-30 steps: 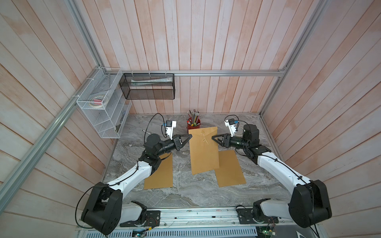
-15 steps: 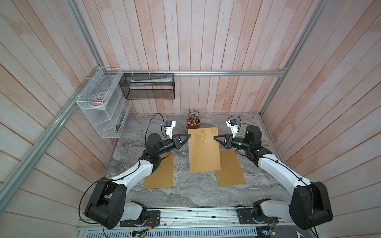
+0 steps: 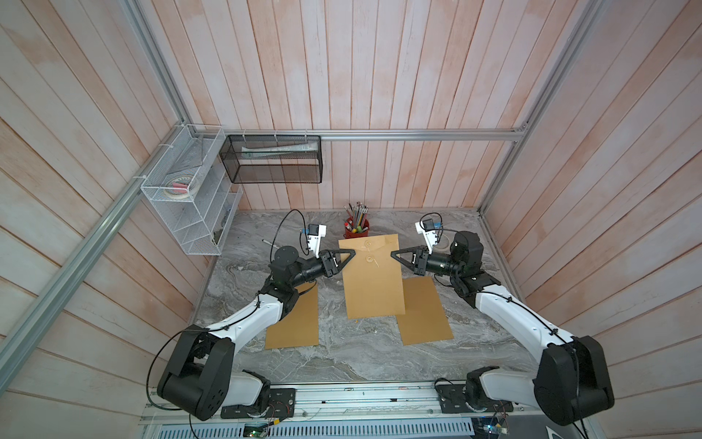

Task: Open the file bag
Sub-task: Pick up the file bag from the center of the board, then open the file bag.

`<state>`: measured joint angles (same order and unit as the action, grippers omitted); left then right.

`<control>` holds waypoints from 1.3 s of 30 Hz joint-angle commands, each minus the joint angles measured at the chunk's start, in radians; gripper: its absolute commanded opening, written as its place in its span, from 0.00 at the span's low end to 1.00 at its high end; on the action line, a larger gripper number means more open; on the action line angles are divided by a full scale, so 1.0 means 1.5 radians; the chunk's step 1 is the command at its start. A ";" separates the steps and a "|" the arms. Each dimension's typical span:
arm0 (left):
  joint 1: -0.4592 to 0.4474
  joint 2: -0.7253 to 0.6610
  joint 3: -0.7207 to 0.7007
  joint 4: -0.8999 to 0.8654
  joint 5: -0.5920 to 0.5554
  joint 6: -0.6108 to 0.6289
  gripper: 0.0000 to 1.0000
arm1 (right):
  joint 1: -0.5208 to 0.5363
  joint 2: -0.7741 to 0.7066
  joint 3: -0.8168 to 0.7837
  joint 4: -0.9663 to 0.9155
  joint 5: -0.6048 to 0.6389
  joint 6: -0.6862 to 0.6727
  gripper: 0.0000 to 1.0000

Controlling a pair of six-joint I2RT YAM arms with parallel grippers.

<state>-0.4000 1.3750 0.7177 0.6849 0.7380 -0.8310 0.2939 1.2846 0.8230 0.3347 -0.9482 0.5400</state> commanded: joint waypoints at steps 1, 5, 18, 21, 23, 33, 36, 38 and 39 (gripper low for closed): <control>-0.006 0.011 0.007 0.013 0.028 0.008 0.35 | 0.002 0.000 -0.001 0.033 -0.004 0.016 0.00; -0.008 0.019 0.014 0.023 0.038 0.005 0.27 | 0.003 0.008 0.002 0.044 -0.007 0.026 0.00; -0.008 0.021 0.010 0.058 0.020 -0.014 0.00 | 0.002 -0.005 -0.012 0.001 0.036 0.006 0.11; -0.008 0.003 0.011 0.016 -0.008 0.011 0.00 | 0.003 -0.027 -0.012 -0.064 0.092 -0.026 0.21; -0.007 -0.011 0.015 -0.019 -0.026 0.031 0.00 | 0.002 -0.042 -0.012 -0.108 0.134 -0.047 0.26; -0.008 -0.057 0.037 -0.157 -0.101 0.096 0.00 | 0.016 -0.090 -0.001 -0.236 0.279 -0.088 0.29; -0.011 -0.054 0.037 -0.160 -0.110 0.091 0.00 | 0.063 -0.085 0.030 -0.266 0.338 -0.110 0.29; -0.016 -0.050 0.040 -0.165 -0.117 0.092 0.00 | 0.103 -0.074 0.051 -0.282 0.381 -0.122 0.28; -0.018 -0.048 0.042 -0.169 -0.120 0.092 0.00 | 0.118 -0.069 0.060 -0.284 0.398 -0.124 0.28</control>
<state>-0.4164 1.3067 0.7479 0.4568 0.5892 -0.7170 0.4191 1.1683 0.8497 -0.0376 -0.4675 0.3977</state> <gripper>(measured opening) 0.051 0.282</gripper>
